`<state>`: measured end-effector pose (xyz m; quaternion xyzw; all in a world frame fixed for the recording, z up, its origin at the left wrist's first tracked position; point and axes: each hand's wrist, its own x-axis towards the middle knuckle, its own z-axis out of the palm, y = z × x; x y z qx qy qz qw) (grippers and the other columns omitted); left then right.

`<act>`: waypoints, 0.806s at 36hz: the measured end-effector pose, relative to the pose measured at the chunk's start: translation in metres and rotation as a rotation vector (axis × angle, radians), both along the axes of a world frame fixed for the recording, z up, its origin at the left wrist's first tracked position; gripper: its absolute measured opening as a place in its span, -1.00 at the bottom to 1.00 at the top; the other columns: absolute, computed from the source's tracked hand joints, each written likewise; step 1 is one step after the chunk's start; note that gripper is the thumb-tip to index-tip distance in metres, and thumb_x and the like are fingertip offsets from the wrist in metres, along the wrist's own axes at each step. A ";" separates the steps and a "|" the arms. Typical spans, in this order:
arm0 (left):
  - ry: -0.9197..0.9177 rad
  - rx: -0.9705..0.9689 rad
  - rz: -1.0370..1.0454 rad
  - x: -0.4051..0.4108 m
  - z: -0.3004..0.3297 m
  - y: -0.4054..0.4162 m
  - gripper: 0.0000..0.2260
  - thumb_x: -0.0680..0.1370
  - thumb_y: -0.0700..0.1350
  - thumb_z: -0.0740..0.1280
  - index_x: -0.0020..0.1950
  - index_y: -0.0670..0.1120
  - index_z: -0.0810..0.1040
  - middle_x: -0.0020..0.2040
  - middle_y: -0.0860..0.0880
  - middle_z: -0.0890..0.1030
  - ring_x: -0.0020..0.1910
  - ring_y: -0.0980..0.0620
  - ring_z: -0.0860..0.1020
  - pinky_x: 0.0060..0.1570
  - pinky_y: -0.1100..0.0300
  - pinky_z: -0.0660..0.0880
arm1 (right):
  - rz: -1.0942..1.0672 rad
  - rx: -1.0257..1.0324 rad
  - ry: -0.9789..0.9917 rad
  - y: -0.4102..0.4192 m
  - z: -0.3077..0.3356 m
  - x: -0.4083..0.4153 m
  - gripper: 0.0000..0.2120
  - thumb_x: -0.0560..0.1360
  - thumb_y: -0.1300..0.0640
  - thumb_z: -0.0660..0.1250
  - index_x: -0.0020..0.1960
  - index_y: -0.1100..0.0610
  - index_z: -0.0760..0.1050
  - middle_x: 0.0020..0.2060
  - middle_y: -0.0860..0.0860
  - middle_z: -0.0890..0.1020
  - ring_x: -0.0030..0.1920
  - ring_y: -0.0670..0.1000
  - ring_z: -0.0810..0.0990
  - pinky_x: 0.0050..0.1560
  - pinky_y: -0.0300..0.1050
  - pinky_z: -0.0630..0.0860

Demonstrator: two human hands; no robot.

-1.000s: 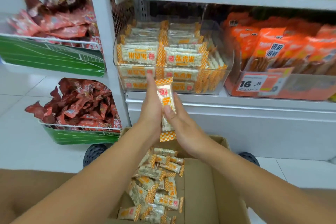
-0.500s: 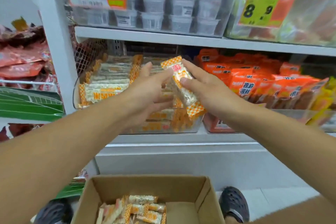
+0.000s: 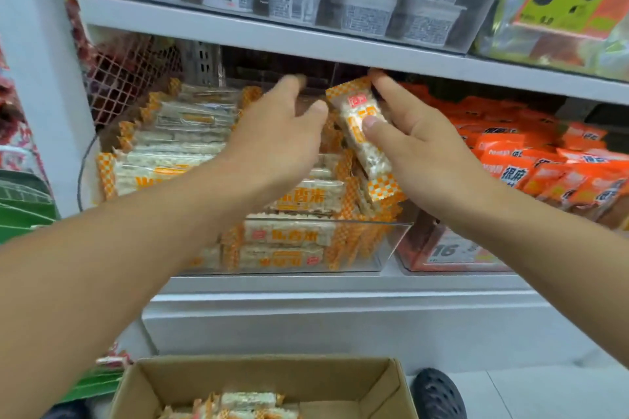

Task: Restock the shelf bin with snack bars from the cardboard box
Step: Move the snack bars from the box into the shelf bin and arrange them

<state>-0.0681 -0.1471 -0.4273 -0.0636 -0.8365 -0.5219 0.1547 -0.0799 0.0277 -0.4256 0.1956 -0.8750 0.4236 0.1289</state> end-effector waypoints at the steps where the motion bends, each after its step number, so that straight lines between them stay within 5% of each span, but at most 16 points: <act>1: 0.122 -0.318 0.059 -0.002 -0.003 -0.010 -0.55 0.63 0.05 0.20 0.53 0.05 0.28 0.22 -0.05 0.58 0.10 -0.08 0.54 0.14 0.09 0.44 | -0.019 0.052 0.021 -0.001 0.002 -0.004 -0.42 0.55 -0.07 0.22 0.57 -0.08 0.25 0.44 -0.23 0.42 0.43 -0.21 0.37 0.49 -0.08 0.29; 3: 0.208 -0.770 0.078 -0.004 -0.011 -0.029 -0.52 0.65 0.09 0.12 0.57 0.04 0.20 0.35 -0.12 0.50 0.30 -0.18 0.45 0.23 -0.04 0.43 | -0.096 0.179 0.072 -0.006 0.008 -0.008 -0.55 0.60 -0.03 0.21 0.48 -0.06 0.39 0.30 -0.23 0.55 0.30 -0.14 0.50 0.32 -0.18 0.39; 6: -0.010 -0.973 0.053 -0.005 -0.021 -0.044 -0.44 0.62 0.27 -0.10 0.55 0.08 0.20 0.52 -0.04 0.32 0.46 -0.14 0.31 0.33 -0.14 0.37 | -0.261 0.354 0.132 -0.017 0.014 -0.022 -0.62 0.60 -0.03 0.18 0.39 -0.04 0.46 0.15 0.03 0.65 0.16 0.17 0.57 0.13 -0.02 0.49; 12: -0.014 -1.013 0.033 -0.005 -0.025 -0.048 -0.40 0.59 0.27 -0.17 0.55 0.08 0.20 0.52 0.00 0.33 0.47 -0.08 0.29 0.38 -0.09 0.32 | -0.340 0.788 0.072 -0.043 0.021 -0.062 -0.63 0.60 0.06 0.14 0.40 0.00 0.38 0.32 0.14 0.52 0.28 0.25 0.52 0.19 0.08 0.50; 15: -0.001 -1.017 0.017 -0.004 -0.027 -0.049 -0.45 0.62 0.25 -0.14 0.56 0.08 0.20 0.50 -0.02 0.35 0.46 -0.09 0.30 0.38 -0.09 0.29 | -0.348 0.977 -0.061 -0.056 0.027 -0.071 -0.48 0.44 0.01 0.03 0.36 0.10 0.39 0.34 0.14 0.46 0.27 0.24 0.48 0.20 0.19 0.52; 20: -0.007 -1.046 -0.003 -0.008 -0.029 -0.053 -0.45 0.64 0.25 -0.15 0.58 0.09 0.15 0.56 -0.02 0.25 0.52 -0.10 0.21 0.41 -0.07 0.22 | -0.335 0.983 -0.015 -0.054 0.018 -0.088 -0.55 0.65 0.11 0.11 0.54 0.04 0.26 0.45 0.13 0.40 0.35 0.19 0.46 0.25 0.01 0.48; 24: -0.035 -1.068 -0.015 -0.012 -0.029 -0.052 -0.44 0.64 0.25 -0.17 0.61 0.08 0.05 0.61 -0.02 0.14 0.57 -0.08 0.09 0.47 -0.07 0.13 | -0.257 0.865 -0.209 -0.056 0.016 -0.093 -0.53 0.73 0.07 -0.02 0.60 0.20 0.10 0.54 0.16 0.25 0.43 0.14 0.37 0.07 -0.20 0.31; 26: -0.045 -1.070 -0.022 -0.013 -0.028 -0.052 -0.43 0.63 0.25 -0.18 0.61 0.08 0.03 0.61 -0.02 0.12 0.58 -0.08 0.06 0.48 -0.06 0.10 | -0.246 0.832 -0.247 -0.056 0.014 -0.093 -0.43 0.72 -0.09 -0.05 0.63 0.15 -0.05 0.60 0.10 0.13 0.53 0.13 0.23 0.27 -0.23 0.25; 29: -0.048 -1.077 -0.018 -0.012 -0.029 -0.053 -0.42 0.63 0.26 -0.19 0.61 0.08 0.01 0.62 -0.02 0.10 0.59 -0.06 0.05 0.49 -0.05 0.08 | -0.225 0.806 -0.281 -0.056 0.010 -0.093 -0.25 0.61 -0.37 -0.17 0.64 0.04 -0.18 0.63 0.01 -0.08 0.61 0.10 -0.10 0.54 -0.03 -0.07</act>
